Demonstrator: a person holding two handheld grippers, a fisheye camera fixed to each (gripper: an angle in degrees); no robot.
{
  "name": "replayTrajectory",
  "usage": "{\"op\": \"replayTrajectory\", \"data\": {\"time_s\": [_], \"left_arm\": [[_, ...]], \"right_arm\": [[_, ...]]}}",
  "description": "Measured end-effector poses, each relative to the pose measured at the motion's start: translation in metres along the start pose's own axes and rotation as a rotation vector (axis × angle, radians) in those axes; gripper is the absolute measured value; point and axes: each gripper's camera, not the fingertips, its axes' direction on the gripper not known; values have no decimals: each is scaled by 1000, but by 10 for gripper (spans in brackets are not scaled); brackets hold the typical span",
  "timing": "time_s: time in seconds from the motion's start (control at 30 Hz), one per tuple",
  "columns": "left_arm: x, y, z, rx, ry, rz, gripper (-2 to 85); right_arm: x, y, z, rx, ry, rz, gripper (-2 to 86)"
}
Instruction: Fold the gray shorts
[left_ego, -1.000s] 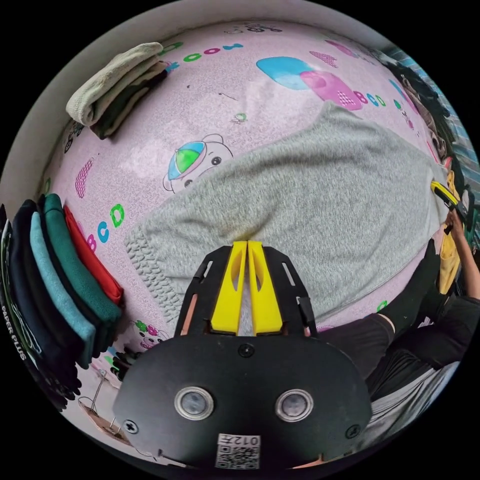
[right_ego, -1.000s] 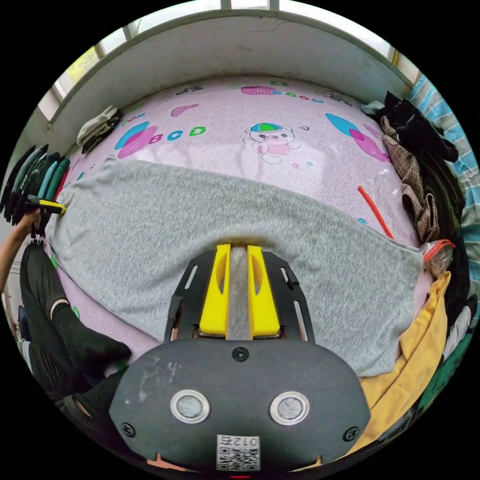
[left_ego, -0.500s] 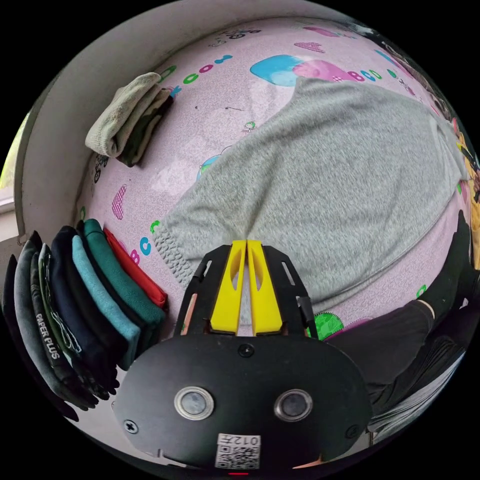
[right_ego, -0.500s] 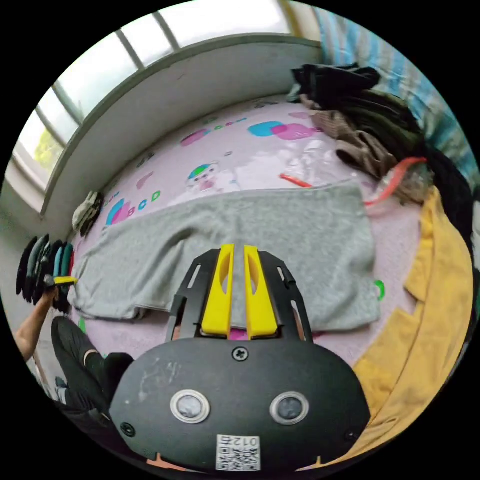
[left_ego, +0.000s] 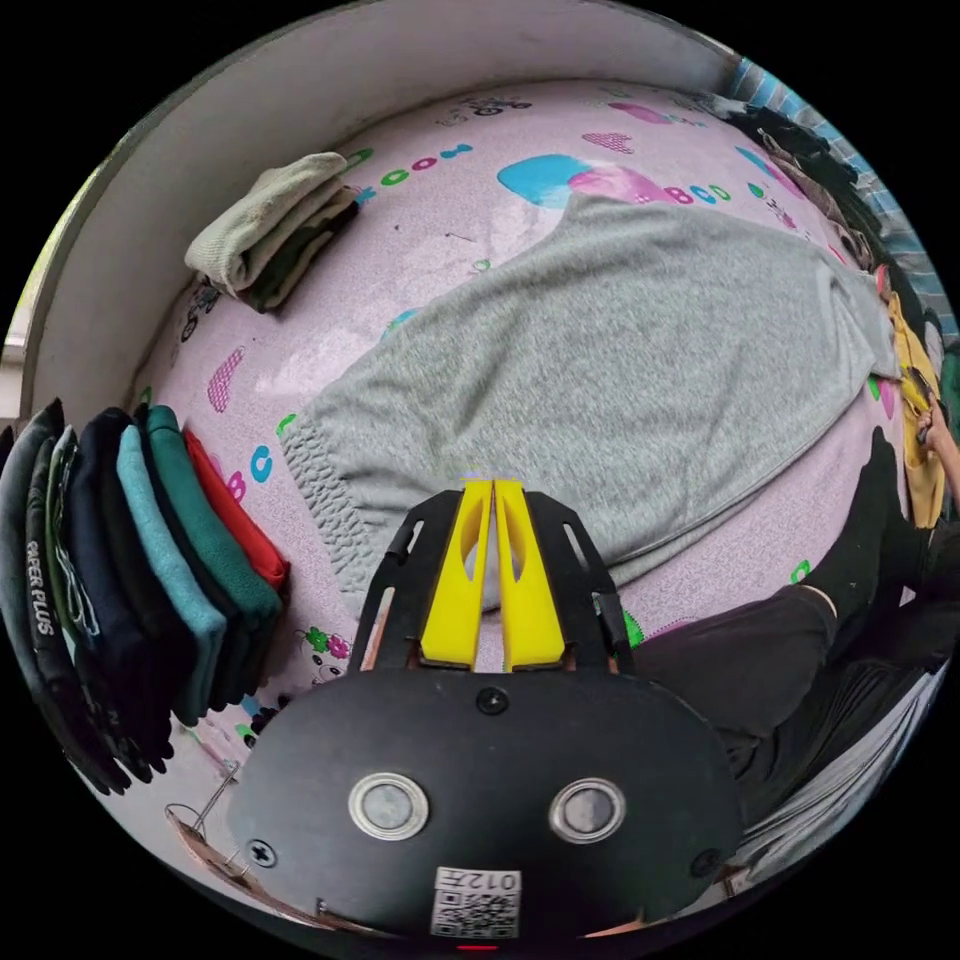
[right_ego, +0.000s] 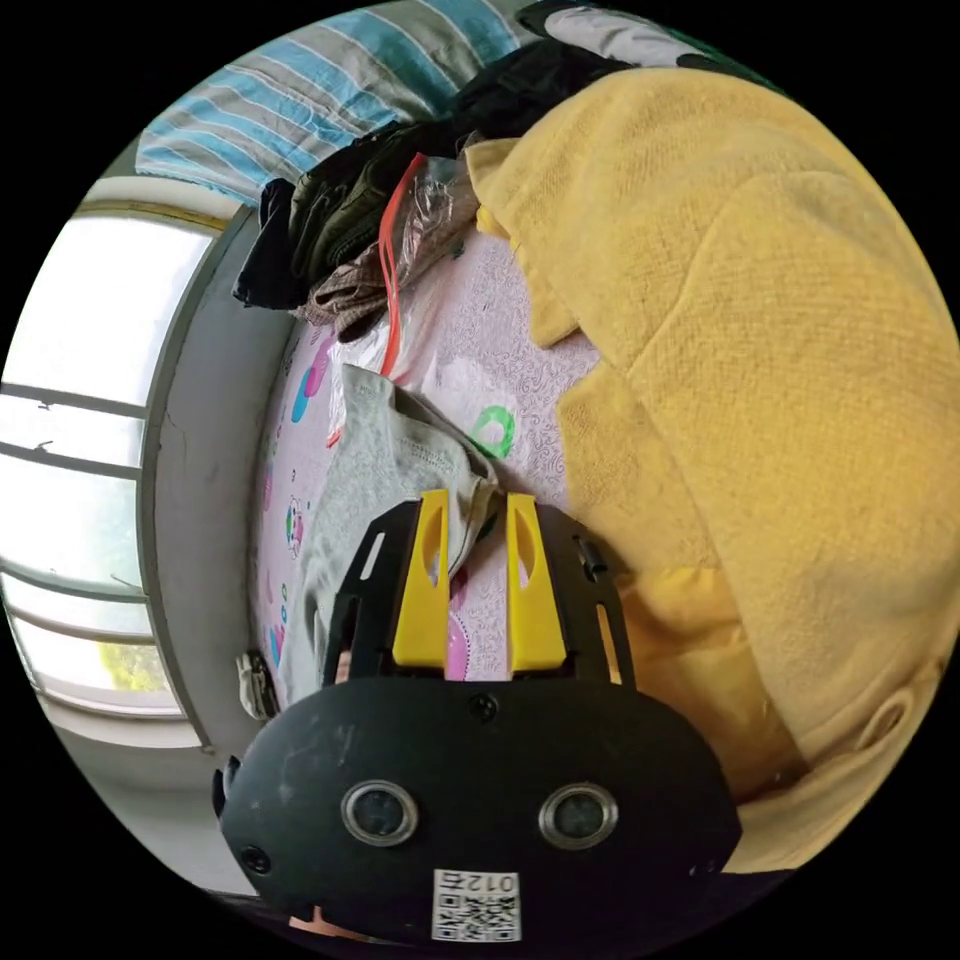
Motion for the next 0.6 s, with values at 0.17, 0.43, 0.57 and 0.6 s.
{"op": "replayTrajectory", "data": {"time_s": [0.17, 0.43, 0.57, 0.6], "left_arm": [[1, -4, 14, -81, 17, 65, 6], [2, -20, 7, -127, 6, 231, 3], [-3, -27, 1, -125, 4, 226, 2], [-6, -28, -2, -118, 4, 219, 2]], "right_arm": [[11, -18, 2, -6, -39, 32, 36], [-50, -67, -16, -34, 297, -303, 19], [-46, -59, -3, -56, 338, -266, 40], [-41, -59, -3, -62, 325, -240, 45]]}}
